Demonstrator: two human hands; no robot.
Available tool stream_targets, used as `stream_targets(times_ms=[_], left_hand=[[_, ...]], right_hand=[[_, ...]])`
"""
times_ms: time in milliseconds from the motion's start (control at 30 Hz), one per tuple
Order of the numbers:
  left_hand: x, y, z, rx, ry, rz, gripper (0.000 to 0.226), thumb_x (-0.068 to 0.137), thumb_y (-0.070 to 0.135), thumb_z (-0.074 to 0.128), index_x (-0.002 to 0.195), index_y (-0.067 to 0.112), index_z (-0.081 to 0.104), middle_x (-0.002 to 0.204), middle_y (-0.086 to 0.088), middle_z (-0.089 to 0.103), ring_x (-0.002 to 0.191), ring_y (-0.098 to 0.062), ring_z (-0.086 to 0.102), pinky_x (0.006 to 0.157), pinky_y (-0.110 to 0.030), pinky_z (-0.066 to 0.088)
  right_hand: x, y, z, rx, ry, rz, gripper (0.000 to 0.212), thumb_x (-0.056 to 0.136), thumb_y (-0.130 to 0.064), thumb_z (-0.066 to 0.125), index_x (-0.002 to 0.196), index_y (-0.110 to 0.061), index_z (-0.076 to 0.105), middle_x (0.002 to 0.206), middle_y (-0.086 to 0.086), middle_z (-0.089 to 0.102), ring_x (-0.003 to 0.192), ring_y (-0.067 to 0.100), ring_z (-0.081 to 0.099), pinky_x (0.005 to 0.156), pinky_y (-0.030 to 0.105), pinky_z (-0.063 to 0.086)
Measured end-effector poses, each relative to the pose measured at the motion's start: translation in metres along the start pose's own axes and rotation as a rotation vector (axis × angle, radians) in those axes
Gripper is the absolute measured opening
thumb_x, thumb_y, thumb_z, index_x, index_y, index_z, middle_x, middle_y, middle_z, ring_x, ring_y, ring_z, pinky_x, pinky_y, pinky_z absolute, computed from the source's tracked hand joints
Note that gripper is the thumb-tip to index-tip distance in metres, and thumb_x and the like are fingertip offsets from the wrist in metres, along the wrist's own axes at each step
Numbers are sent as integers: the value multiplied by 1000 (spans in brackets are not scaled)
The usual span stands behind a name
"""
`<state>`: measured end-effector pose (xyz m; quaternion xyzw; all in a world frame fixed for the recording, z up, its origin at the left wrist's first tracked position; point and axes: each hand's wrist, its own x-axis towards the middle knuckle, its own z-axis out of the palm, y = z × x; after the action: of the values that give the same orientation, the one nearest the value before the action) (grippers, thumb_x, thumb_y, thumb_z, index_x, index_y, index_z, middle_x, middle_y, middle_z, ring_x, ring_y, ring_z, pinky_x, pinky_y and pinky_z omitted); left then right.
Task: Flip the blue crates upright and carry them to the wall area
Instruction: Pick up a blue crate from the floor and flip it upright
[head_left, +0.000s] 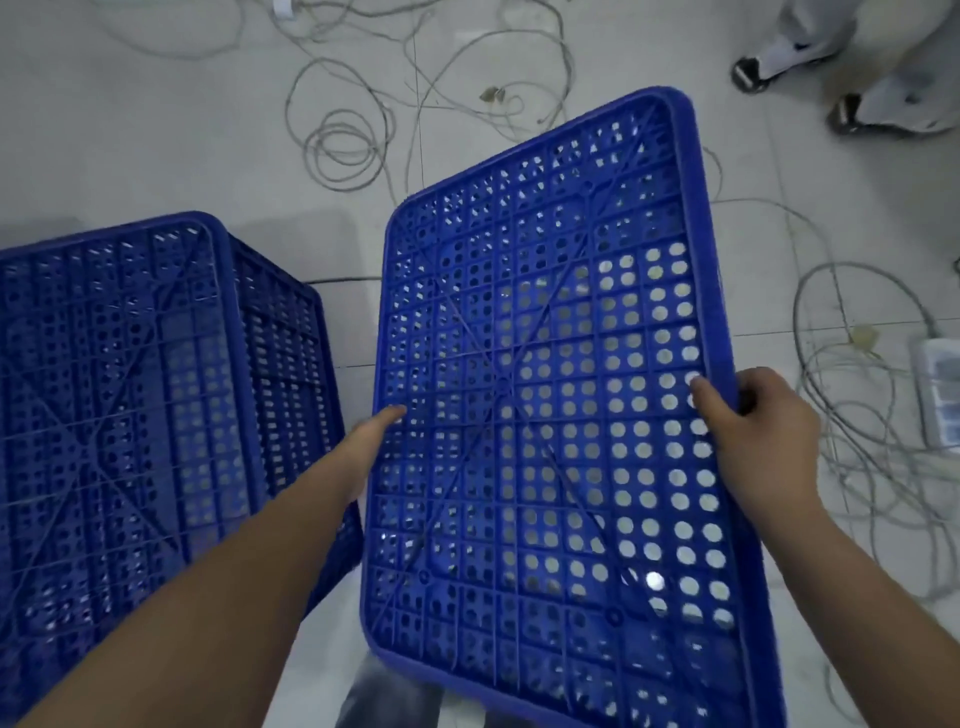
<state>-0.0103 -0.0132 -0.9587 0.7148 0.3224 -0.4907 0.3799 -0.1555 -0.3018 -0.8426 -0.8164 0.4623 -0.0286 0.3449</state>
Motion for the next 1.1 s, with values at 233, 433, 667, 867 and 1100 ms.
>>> stream_targets(times_ms=[233, 433, 667, 867, 1100], left_hand=[[-60, 20, 62, 137, -237, 348, 69, 95, 40, 50, 154, 21, 19, 160, 0, 22, 144, -20, 28, 110, -29, 25], [-99, 48, 93, -204, -350, 432, 92, 73, 70, 54, 150, 28, 26, 155, 8, 33, 141, -15, 34, 118, -41, 25], [-73, 40, 66, -92, 8, 438, 40, 89, 29, 59, 122, 9, 51, 120, -13, 64, 107, -31, 63, 98, -47, 49], [-39, 36, 18, 17, 107, 352, 31, 96, 22, 54, 122, 6, 55, 119, -12, 64, 107, -33, 62, 96, -47, 51], [-45, 26, 6, 51, 87, 350, 33, 96, 10, 48, 129, 11, 54, 114, -17, 66, 103, -33, 64, 93, -44, 53]], right_hand=[[-41, -30, 34, -107, -51, -128, 40, 89, -27, 63, 67, -12, 34, 58, 2, 30, 51, 18, 24, 49, 30, 23], [-63, -60, 73, -183, -184, -137, 32, 86, -27, 65, 74, -12, 39, 61, -6, 33, 48, 7, 29, 44, 23, 16], [-84, -86, 139, -287, -430, -168, 25, 94, -13, 48, 117, -8, 55, 110, 11, 62, 93, 29, 65, 74, 38, 52], [-107, -99, 188, -337, -373, -273, 32, 63, -22, 85, 88, -9, 69, 75, 7, 68, 48, 17, 63, 39, 20, 42], [-90, -96, 183, -326, -629, -391, 30, 97, -14, 45, 125, -6, 52, 124, 13, 53, 113, 27, 53, 78, 36, 47]])
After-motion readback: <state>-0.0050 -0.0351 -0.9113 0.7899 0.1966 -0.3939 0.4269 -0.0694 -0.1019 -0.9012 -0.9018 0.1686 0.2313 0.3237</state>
